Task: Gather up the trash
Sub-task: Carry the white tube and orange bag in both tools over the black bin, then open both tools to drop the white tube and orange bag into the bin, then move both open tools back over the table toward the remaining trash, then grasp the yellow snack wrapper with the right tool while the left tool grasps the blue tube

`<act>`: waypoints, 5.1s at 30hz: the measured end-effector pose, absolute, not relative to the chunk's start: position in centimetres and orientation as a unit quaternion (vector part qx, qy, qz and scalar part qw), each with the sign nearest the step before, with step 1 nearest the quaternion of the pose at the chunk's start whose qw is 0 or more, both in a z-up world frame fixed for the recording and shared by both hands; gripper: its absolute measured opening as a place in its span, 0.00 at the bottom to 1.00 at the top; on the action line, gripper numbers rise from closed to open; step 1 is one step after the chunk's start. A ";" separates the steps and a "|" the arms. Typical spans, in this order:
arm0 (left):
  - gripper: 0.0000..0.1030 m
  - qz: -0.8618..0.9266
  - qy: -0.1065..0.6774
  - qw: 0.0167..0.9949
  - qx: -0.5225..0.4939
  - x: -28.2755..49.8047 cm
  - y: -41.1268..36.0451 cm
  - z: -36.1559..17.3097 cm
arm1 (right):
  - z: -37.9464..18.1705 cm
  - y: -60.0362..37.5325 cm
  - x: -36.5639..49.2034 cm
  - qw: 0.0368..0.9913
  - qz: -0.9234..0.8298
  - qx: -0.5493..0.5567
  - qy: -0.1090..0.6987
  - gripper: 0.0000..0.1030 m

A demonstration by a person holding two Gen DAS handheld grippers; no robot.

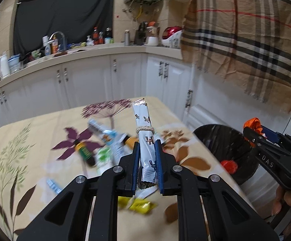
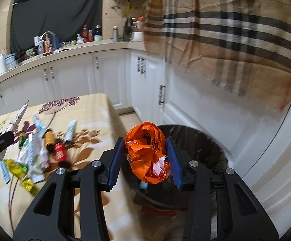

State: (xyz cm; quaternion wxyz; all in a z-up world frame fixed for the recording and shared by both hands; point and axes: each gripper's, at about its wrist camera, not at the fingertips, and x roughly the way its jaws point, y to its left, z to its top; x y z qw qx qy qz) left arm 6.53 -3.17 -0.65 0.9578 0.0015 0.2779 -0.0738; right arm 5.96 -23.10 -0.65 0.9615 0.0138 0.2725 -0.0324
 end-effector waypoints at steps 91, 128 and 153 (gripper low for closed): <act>0.41 0.142 0.359 0.921 -0.048 1.5 14.9 -5.5 | -2.7 -5.9 4.5 0.937 0.145 -0.055 0.314 0.53; 0.41 0.166 0.375 0.909 -0.072 -1.0 17.7 -6.9 | -5.5 -3.5 3.9 0.894 0.188 -0.113 0.391 0.30; 0.41 0.093 0.384 0.918 -0.028 2.4 9.5 -6.2 | -3.5 -11.9 4.1 0.928 0.123 -0.030 0.350 0.24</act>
